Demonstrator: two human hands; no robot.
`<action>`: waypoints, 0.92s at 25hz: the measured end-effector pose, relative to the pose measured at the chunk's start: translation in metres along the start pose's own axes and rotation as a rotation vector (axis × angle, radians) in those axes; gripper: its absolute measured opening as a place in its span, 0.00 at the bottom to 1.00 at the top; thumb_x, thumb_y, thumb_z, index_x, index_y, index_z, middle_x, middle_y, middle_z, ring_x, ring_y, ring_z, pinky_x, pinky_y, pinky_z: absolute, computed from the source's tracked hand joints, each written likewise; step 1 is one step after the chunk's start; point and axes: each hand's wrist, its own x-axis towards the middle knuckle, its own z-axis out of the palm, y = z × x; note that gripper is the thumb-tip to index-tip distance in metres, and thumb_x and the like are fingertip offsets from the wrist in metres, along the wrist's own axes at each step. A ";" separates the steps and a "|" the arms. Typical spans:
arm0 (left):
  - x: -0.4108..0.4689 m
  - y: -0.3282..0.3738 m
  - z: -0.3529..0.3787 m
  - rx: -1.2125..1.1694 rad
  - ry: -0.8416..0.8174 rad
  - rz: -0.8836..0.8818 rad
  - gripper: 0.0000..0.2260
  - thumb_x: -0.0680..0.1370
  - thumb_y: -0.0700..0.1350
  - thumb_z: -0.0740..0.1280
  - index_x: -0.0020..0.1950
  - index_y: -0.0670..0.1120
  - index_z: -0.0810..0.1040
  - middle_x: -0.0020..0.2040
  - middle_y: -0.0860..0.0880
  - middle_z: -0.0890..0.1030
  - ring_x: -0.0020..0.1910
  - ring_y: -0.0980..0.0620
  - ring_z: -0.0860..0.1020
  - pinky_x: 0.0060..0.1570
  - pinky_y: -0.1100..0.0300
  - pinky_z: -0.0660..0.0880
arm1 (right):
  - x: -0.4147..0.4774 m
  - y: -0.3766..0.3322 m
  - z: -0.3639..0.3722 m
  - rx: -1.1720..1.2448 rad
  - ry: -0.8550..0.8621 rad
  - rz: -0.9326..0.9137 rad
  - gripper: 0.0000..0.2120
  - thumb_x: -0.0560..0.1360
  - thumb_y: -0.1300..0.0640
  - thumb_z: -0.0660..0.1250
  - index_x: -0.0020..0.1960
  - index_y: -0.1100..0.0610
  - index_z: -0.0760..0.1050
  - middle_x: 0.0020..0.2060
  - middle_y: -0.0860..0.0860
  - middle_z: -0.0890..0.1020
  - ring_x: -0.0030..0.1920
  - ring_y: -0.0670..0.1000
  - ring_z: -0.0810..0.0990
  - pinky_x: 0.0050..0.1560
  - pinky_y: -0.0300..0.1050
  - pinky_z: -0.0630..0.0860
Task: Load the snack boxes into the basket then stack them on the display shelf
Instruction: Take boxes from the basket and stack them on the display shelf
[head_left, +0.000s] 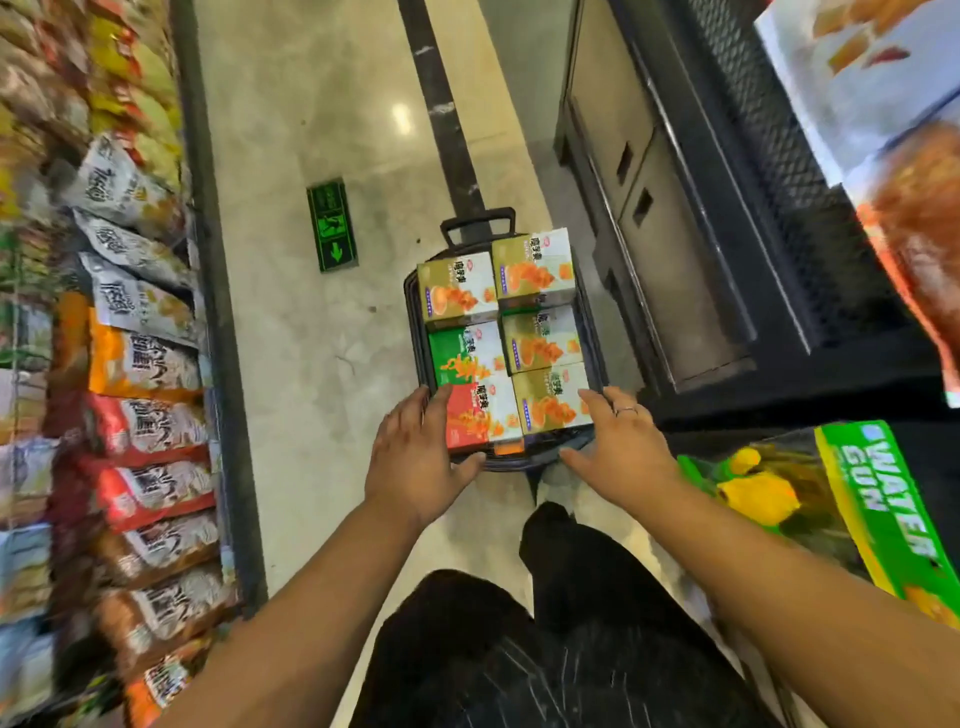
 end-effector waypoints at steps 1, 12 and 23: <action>0.014 -0.002 0.009 -0.008 -0.021 -0.024 0.40 0.74 0.62 0.68 0.79 0.48 0.56 0.77 0.41 0.61 0.76 0.42 0.59 0.75 0.49 0.57 | 0.017 0.004 0.004 0.006 -0.016 0.008 0.38 0.74 0.42 0.68 0.78 0.50 0.55 0.76 0.56 0.59 0.74 0.59 0.59 0.71 0.53 0.63; 0.154 -0.072 0.148 -0.077 -0.205 -0.209 0.41 0.73 0.58 0.72 0.78 0.44 0.59 0.74 0.38 0.62 0.73 0.37 0.63 0.70 0.46 0.63 | 0.157 0.038 0.132 0.128 -0.104 0.260 0.43 0.75 0.42 0.68 0.79 0.47 0.45 0.79 0.55 0.48 0.77 0.61 0.51 0.73 0.57 0.58; 0.175 -0.137 0.243 -0.569 -0.263 -0.296 0.45 0.66 0.58 0.75 0.76 0.51 0.56 0.69 0.49 0.73 0.69 0.46 0.73 0.63 0.40 0.73 | 0.204 0.056 0.230 0.318 0.123 0.559 0.54 0.68 0.35 0.72 0.80 0.50 0.41 0.79 0.55 0.49 0.78 0.60 0.49 0.73 0.60 0.55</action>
